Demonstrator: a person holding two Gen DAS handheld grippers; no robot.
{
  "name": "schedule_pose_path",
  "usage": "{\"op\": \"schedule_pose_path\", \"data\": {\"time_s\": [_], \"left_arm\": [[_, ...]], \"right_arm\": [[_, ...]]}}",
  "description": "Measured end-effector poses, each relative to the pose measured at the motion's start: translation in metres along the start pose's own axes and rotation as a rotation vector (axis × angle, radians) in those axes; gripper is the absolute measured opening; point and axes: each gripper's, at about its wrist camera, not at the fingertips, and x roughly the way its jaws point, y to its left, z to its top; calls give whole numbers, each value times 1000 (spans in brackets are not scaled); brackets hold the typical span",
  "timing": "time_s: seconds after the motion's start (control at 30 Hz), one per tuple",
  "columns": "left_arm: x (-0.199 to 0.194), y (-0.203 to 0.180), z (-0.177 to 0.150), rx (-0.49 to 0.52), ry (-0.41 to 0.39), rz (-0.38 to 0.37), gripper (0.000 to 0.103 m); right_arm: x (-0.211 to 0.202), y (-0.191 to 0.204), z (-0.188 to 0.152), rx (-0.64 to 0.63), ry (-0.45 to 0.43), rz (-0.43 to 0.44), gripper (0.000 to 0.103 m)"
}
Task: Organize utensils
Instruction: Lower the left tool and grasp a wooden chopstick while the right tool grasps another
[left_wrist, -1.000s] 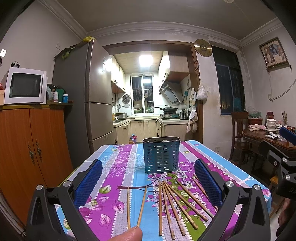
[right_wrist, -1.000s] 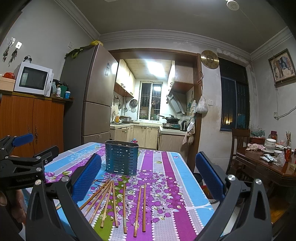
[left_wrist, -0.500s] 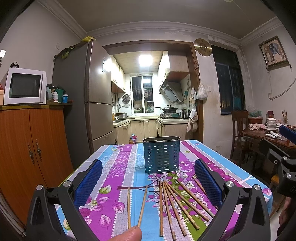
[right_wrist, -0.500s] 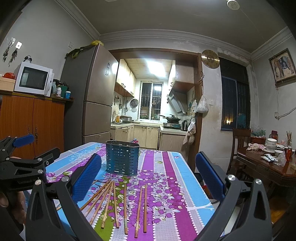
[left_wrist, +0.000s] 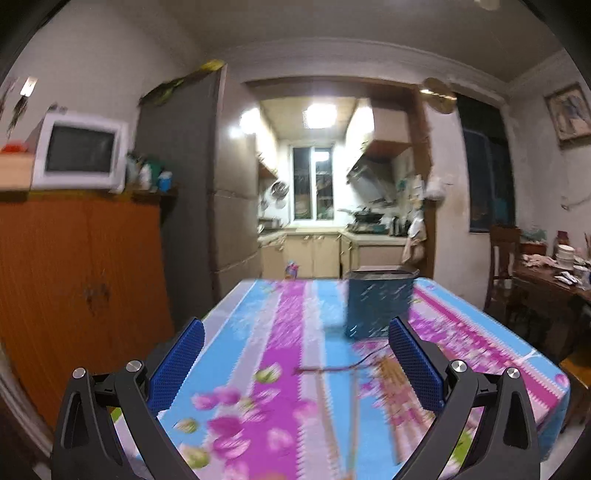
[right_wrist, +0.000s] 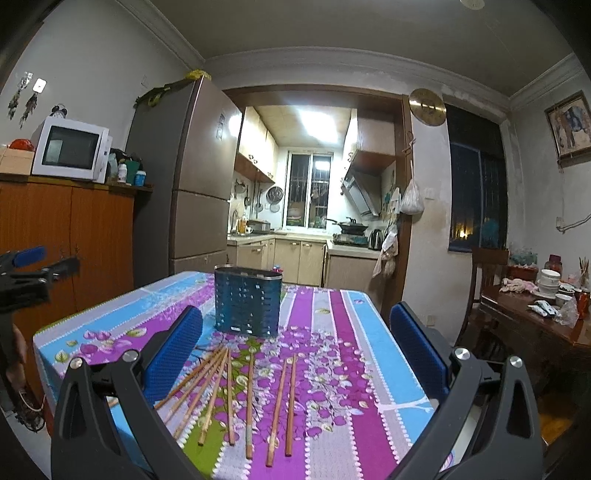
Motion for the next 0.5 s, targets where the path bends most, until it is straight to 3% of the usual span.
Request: {"op": "schedule_pose_path", "data": {"time_s": [0.13,0.27,0.33,0.5], "left_arm": [[10,12,-56,40,150,-49,98],[6,-7,-106,92,270,-162,78],[3,-18,-123,127,303,-210,73],[10,-21,-131,107,324,-215,55]], "right_arm": [[3,-6,-13,-2,24,15,98],[15,-4,-26,0,85,45,90],[21,-2,-33,2,115,61,80],[31,4,-42,-6,161,72,75]]}}
